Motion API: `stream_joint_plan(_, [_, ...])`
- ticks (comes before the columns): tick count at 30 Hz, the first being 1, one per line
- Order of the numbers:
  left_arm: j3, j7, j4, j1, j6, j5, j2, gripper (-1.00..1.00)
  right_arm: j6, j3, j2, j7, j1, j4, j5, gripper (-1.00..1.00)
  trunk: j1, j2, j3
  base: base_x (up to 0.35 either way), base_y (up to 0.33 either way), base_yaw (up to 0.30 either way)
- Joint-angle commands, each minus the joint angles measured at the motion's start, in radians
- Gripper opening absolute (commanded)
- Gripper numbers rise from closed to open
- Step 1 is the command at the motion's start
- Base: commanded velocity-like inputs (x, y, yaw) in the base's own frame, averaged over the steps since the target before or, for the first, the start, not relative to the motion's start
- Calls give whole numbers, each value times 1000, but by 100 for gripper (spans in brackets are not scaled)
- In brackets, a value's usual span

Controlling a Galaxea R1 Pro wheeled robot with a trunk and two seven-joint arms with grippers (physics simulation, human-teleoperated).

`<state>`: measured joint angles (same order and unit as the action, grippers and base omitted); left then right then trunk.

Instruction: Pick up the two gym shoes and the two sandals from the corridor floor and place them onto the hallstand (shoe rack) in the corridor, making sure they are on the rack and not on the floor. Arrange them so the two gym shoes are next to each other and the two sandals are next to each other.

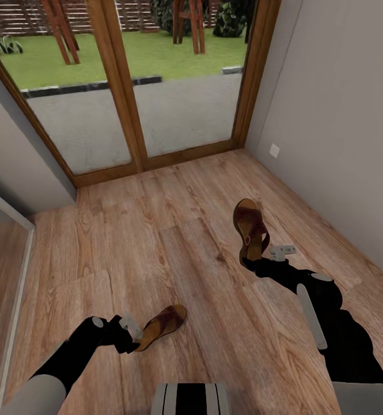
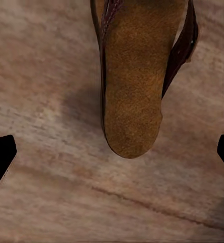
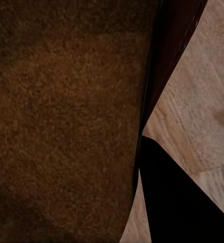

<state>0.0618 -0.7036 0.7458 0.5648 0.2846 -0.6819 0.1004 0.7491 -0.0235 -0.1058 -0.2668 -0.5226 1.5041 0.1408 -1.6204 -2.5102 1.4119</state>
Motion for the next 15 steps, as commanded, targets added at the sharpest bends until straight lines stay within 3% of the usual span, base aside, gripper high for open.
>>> stream_joint_plan(1, [12, -4, 3, 1, 14, -8, 1, 100, 7, -1, 0, 3, -1, 1, 10, -100, 0, 0, 1, 0, 0, 0])
stream_joint_plan(3, [50, -3, 5, 4, 66, -41, 0, 100, 7, -1, 0, 3, -1, 0, 10, -100, 0, 0, 1, 0, 0, 0])
stream_joint_plan(5, [58, -2, 6, 4, 79, -53, 0, 100, 7, -1, 0, 3, -1, -1, 10, -100, 0, 0, 1, 0, 0, 0])
stream_joint_plan(15, [62, -1, 7, 4, 94, -62, -6, 100, 7, -1, 0, 3, -1, -1, 8, -100, 0, 0, 1, 0, 0, 0])
